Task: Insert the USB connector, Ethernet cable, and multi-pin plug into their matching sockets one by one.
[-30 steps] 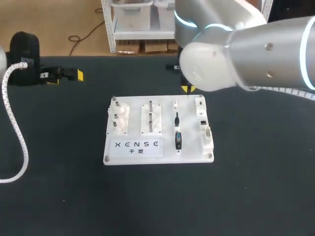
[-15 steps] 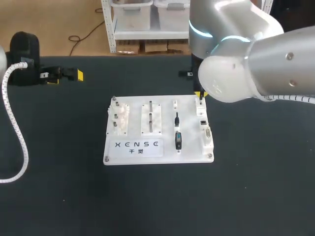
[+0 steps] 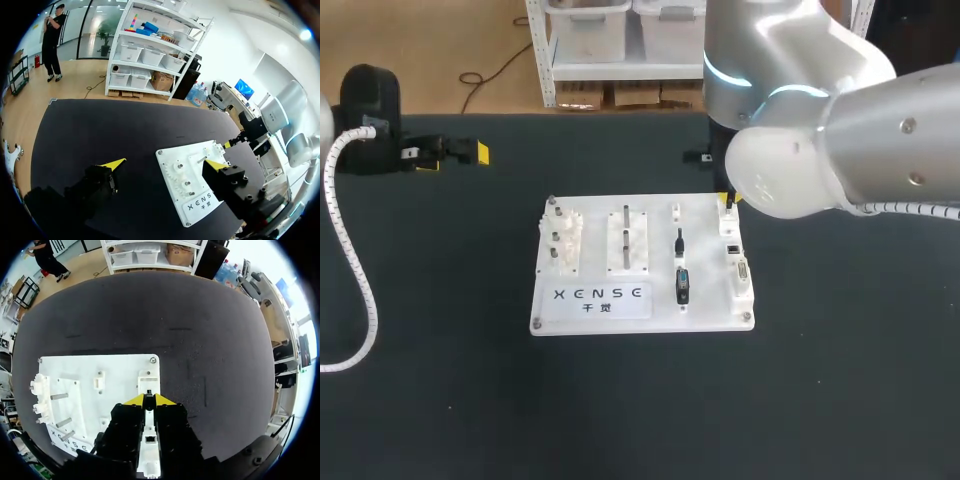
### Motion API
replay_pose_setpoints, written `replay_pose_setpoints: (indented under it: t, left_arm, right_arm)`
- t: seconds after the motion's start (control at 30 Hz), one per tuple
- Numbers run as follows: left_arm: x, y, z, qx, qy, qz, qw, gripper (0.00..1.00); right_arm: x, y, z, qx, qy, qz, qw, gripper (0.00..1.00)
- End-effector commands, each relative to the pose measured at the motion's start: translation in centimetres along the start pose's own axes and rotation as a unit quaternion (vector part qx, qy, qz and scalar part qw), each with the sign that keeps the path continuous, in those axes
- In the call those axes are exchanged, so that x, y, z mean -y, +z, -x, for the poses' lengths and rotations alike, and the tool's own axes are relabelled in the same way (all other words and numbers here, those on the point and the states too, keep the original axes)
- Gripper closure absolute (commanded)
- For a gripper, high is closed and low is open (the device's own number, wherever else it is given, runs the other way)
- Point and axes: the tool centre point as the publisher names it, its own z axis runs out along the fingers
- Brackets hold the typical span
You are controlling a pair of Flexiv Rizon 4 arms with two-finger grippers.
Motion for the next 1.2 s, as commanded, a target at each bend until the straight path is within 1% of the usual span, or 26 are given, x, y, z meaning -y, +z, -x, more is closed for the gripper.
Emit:
replay_pose_setpoints:
  t: [0.03,0.4,0.83,1.2]
  left_arm:
    - [0.0,0.0,0.0,0.0,0.0,0.0,1.0,0.0]
    - [0.0,0.0,0.0,0.0,0.0,0.0,1.0,0.0]
    - [0.0,0.0,0.0,0.0,0.0,0.0,1.0,0.0]
    - [0.0,0.0,0.0,0.0,0.0,0.0,1.0,0.0]
  right_arm:
    - [0.22,0.21,-0.23,0.005,0.002,0.001,1.0,1.0]
    - [0.14,0.28,0.34,0.013,0.006,0.004,1.0,1.0]
    - [0.01,0.3,-0.53,0.003,-0.003,0.008,1.0,1.0]
    - [0.32,0.19,-0.5,0.001,-0.001,0.005,1.0,1.0]
